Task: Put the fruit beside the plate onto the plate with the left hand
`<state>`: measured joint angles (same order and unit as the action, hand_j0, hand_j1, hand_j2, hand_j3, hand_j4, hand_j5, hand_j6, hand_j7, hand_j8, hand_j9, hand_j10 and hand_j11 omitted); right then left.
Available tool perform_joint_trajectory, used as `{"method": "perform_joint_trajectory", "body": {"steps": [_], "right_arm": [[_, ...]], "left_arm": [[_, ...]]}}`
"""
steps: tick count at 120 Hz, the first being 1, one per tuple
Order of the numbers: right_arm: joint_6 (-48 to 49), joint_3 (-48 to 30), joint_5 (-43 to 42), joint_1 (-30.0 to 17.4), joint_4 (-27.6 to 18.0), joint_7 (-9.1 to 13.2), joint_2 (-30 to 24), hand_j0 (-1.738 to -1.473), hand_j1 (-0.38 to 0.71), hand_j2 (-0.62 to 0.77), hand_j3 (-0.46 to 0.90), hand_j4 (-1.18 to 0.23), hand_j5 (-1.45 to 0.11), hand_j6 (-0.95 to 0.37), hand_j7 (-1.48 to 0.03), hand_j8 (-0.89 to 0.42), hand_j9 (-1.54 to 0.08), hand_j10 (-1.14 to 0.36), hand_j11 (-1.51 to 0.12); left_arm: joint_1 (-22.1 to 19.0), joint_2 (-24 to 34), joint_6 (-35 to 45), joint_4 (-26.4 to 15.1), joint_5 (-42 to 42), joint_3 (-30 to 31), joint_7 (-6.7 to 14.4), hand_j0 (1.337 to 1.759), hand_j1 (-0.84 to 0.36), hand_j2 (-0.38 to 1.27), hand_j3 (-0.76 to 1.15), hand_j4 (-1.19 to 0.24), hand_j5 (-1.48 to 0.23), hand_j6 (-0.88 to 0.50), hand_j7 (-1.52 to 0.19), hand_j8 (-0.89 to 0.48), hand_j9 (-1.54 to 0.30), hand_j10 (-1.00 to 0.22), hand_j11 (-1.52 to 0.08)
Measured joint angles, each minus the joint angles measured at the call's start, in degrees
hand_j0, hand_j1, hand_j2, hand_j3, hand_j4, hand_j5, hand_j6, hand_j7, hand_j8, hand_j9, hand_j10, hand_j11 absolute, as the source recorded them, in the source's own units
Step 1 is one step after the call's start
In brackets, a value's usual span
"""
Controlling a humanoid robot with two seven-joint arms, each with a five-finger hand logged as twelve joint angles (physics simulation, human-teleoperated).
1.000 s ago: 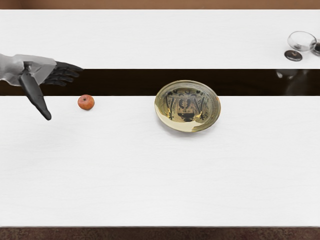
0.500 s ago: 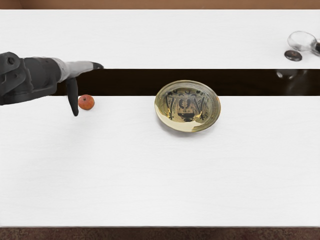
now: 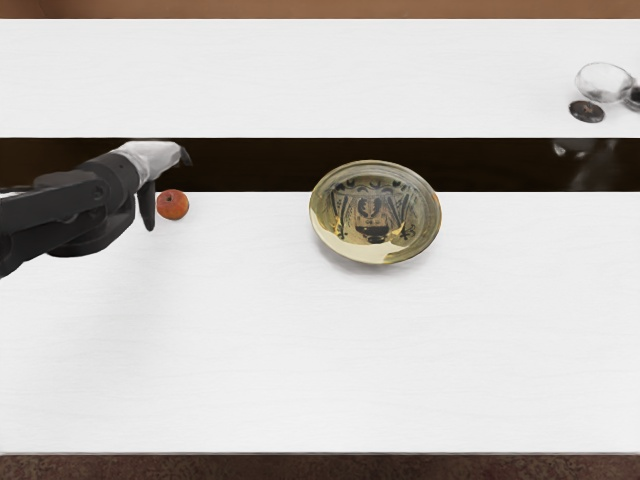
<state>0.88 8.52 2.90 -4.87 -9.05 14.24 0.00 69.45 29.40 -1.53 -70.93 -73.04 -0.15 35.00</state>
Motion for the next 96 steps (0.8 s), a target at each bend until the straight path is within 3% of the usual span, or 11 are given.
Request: {"method": "perform_joint_trajectory", "body": {"steps": [45,96], "right_arm": [[0.0,0.0,0.0,-0.1,0.0,0.0,0.0,-1.658,-0.35,0.00,0.00,0.00,0.00,0.00,0.00,0.00,0.00,0.00,0.00],[0.0,0.0,0.0,-0.2,0.0,0.0,0.0,-1.658,-0.35,0.00,0.00,0.00,0.00,0.00,0.00,0.00,0.00,0.00,0.00]], "left_arm": [[-2.1,-4.3,2.1,6.1,-0.2,0.8,0.0,1.658,-0.01,0.06,0.00,-0.31,-0.39,-0.31,-0.39,-0.31,-0.39,-0.31,-0.39],[-2.2,-5.8,7.3,6.7,-0.2,4.2,0.0,1.658,-0.09,0.08,0.00,-0.38,-0.48,-0.38,-0.48,-0.38,-0.48,-0.37,-0.48]]}}
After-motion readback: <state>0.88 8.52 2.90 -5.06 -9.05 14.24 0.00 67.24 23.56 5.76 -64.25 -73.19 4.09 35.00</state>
